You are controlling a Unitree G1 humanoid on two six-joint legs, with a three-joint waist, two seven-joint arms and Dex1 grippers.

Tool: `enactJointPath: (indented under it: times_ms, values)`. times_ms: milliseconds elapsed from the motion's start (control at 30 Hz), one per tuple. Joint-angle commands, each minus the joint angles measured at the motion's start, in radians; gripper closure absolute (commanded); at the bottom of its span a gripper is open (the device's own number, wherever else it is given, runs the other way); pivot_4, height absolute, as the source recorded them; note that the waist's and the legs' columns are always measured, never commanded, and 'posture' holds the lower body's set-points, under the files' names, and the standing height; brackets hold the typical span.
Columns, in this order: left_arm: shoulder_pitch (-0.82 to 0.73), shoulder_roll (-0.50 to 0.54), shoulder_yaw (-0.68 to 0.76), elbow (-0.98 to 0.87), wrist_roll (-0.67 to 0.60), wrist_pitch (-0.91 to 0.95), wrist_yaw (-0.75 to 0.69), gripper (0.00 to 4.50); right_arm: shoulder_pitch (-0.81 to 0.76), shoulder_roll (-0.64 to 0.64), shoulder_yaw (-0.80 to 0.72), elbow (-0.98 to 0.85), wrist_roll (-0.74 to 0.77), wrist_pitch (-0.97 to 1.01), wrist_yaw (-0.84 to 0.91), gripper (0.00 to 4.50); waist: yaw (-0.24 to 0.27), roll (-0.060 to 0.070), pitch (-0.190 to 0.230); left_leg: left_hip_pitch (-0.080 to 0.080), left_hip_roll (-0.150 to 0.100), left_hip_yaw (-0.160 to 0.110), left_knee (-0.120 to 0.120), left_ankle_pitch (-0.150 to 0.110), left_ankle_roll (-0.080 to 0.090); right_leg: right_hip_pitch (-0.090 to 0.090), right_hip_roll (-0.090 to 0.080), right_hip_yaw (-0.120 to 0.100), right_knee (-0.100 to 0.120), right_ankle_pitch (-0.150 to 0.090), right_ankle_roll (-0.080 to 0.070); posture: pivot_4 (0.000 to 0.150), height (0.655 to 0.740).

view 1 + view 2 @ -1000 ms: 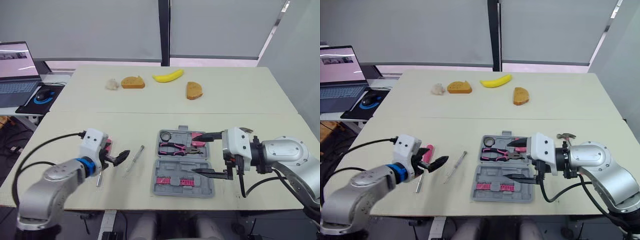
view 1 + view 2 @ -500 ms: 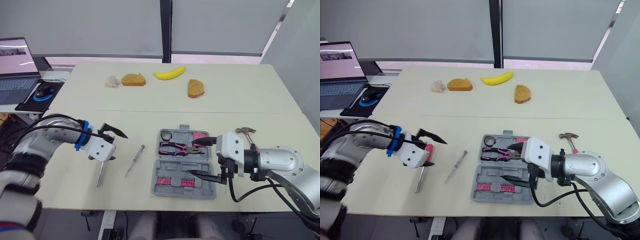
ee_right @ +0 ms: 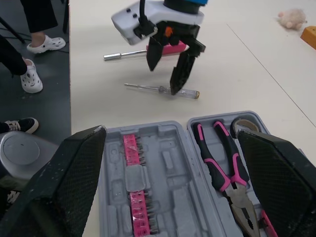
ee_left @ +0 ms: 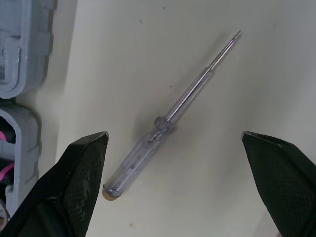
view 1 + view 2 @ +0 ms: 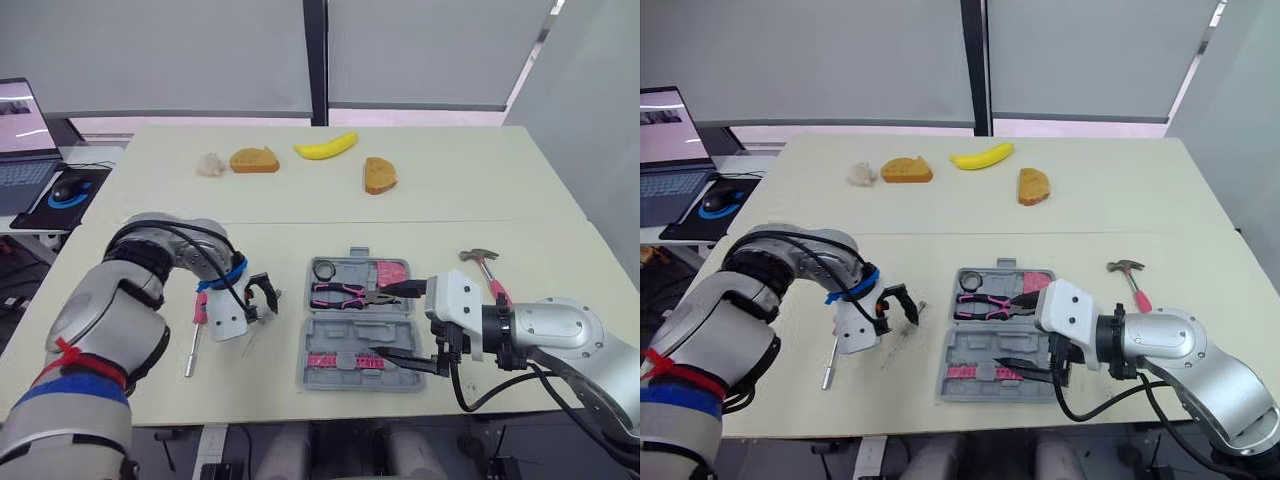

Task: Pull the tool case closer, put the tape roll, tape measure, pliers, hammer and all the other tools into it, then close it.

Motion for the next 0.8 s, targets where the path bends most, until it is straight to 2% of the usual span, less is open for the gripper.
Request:
enactJointPath:
  times_ms: [33, 233, 400, 633, 800]
  values:
    - [-0.038, -0.023, -0.114, 0.000, 0.206, 0.037, 0.290, 0.93, -0.017, 0.001, -0.025, -0.049, 0.031, 0.021, -0.018, 0.00, 0.000, -0.002, 0.001, 0.000, 0.000, 0.000, 0.000, 0.000, 0.000, 0.000, 0.000, 0.000, 0.000, 0.000, 0.000, 0.150, 0.7400]
    - [-0.063, -0.043, -0.270, 0.006, 0.393, 0.037, 0.625, 2.86, -0.031, 0.000, -0.025, -0.050, 0.045, 0.038, -0.030, 0.00, 0.003, 0.000, 0.000, 0.002, 0.000, 0.001, 0.000, 0.000, 0.000, 0.000, 0.000, 0.001, 0.002, 0.000, 0.001, 0.150, 0.7400]
    - [-0.093, -0.035, -0.356, 0.012, 0.484, 0.029, 0.814, 4.34, -0.041, -0.001, -0.021, -0.037, 0.047, 0.027, -0.021, 0.00, 0.018, 0.000, 0.000, 0.002, -0.001, 0.001, 0.001, 0.001, 0.001, 0.001, 0.000, 0.000, 0.002, 0.001, 0.002, 0.150, 0.7400]
    - [-0.160, 0.022, -0.404, -0.004, 0.524, -0.054, 0.964, 4.34, -0.050, 0.000, -0.009, -0.014, 0.039, 0.004, -0.005, 0.00, 0.024, -0.003, 0.001, 0.001, -0.001, 0.002, 0.001, 0.001, 0.001, -0.001, -0.001, 0.001, 0.002, 0.001, 0.003, 0.150, 0.7400]
    - [-0.214, 0.094, -0.388, 0.038, 0.495, -0.105, 0.960, 4.34, -0.047, 0.004, 0.004, -0.006, 0.033, -0.009, -0.005, 0.00, 0.023, -0.006, 0.002, -0.001, -0.001, 0.004, 0.001, 0.001, 0.001, -0.006, -0.001, 0.002, 0.007, 0.001, 0.003, 0.150, 0.7400]
